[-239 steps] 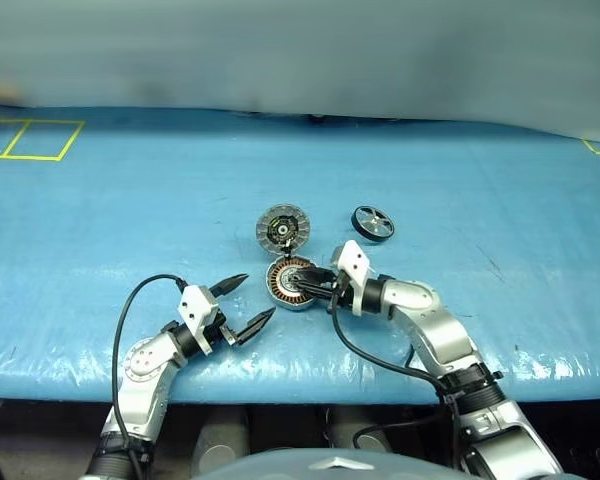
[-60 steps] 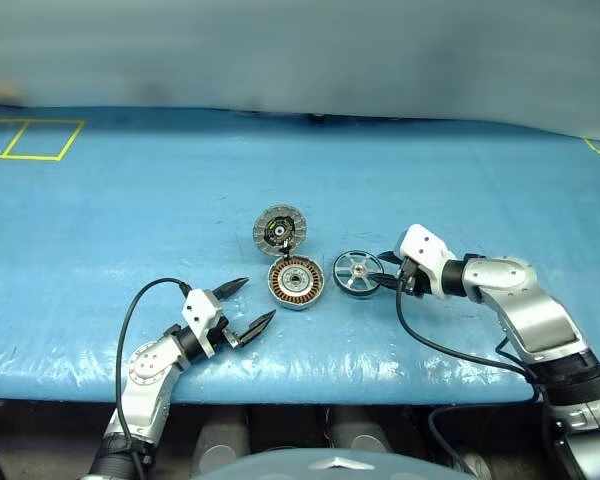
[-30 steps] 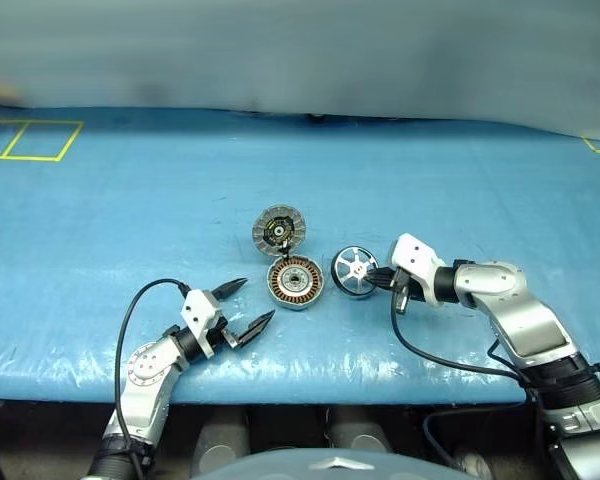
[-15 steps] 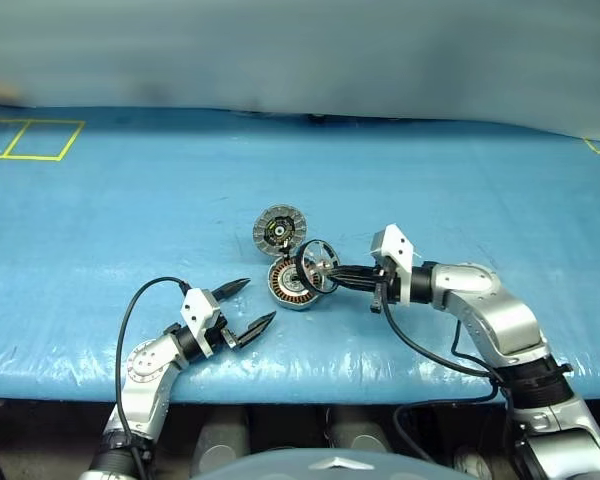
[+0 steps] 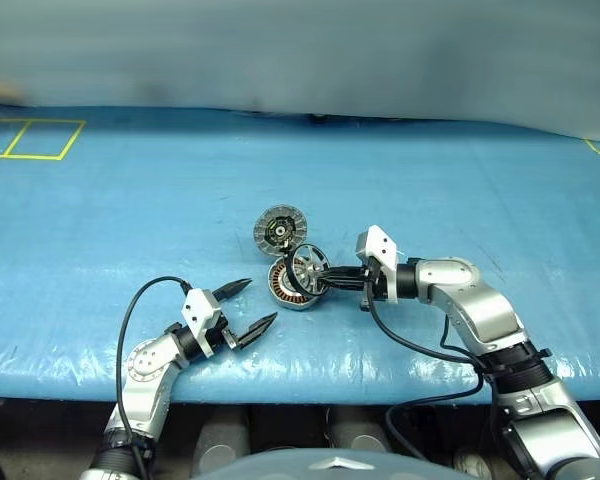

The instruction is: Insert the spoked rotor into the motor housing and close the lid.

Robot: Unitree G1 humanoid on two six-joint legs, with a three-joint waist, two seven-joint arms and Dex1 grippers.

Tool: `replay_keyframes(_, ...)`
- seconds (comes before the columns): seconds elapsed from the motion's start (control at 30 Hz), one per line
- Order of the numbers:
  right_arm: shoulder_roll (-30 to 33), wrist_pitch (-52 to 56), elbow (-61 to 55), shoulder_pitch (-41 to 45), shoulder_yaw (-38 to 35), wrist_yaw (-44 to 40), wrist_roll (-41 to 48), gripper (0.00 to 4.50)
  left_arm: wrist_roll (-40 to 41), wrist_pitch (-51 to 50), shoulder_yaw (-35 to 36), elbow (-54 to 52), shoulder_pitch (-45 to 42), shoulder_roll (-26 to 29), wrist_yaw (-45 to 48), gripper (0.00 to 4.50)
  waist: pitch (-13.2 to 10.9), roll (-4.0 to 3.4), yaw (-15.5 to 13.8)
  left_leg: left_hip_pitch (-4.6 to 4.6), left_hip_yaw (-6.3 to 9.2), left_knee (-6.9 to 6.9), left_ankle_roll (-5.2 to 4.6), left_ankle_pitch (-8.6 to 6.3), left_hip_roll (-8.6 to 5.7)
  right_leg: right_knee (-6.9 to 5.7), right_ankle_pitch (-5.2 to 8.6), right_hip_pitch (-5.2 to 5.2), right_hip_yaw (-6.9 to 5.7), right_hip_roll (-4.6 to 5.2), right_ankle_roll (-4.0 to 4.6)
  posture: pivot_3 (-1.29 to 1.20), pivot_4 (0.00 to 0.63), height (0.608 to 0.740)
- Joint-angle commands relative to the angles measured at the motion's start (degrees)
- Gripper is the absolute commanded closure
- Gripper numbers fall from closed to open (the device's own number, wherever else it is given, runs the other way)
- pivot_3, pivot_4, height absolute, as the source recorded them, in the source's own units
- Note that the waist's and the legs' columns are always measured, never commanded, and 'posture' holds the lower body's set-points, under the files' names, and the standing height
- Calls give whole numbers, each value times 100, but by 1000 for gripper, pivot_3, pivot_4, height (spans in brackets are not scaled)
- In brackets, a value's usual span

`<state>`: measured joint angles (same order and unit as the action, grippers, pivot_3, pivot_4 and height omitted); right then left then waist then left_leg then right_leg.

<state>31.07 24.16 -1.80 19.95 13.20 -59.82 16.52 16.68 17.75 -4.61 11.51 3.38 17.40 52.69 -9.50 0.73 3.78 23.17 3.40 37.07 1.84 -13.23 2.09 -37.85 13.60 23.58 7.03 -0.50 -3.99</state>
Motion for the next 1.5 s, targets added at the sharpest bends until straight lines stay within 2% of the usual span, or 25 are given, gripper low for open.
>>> replay_keyframes(0.03, -7, -168, -21, 170, -5, -73, -45, 4476, 21, 97, 7, 19, -27, -14, 32, 0, 0, 0, 0, 0, 0, 0, 0, 0, 0, 0, 0, 0, 0, 0, 0, 0, 150, 740)
replay_keyframes(0.63, -52, -290, 39, 220, -21, -18, -137, 4476, 0, 96, 24, 58, -29, -7, -10, 0, 0, 0, 6, 0, 0, 0, 0, 0, 0, 0, 0, 0, 0, 0, 0, 0, 150, 740)
replay_keyframes(0.73, -80, -297, 66, 220, 1, 52, -196, 3729, -3, 97, 26, 54, -27, -3, -13, 0, 0, 0, 5, 0, 0, 0, 0, 0, 0, -1, 0, 0, 0, 0, 0, 0, 150, 740)
replay_keyframes(0.87, -126, -341, 45, 220, -48, 126, -180, 2468, -7, 90, 28, 37, -7, 4, -21, 0, 0, 0, 6, -1, 0, 0, 0, 0, 0, -1, 0, 0, 0, 0, 0, 0, 150, 740)
replay_keyframes(1.5, -373, -156, -160, 221, -354, 219, 259, 2468, -19, 79, 4, 61, -11, -27, -32, 0, 0, -1, 8, -1, 0, 0, 0, 0, 0, -1, 0, -1, 0, 0, 0, 0, 150, 740)
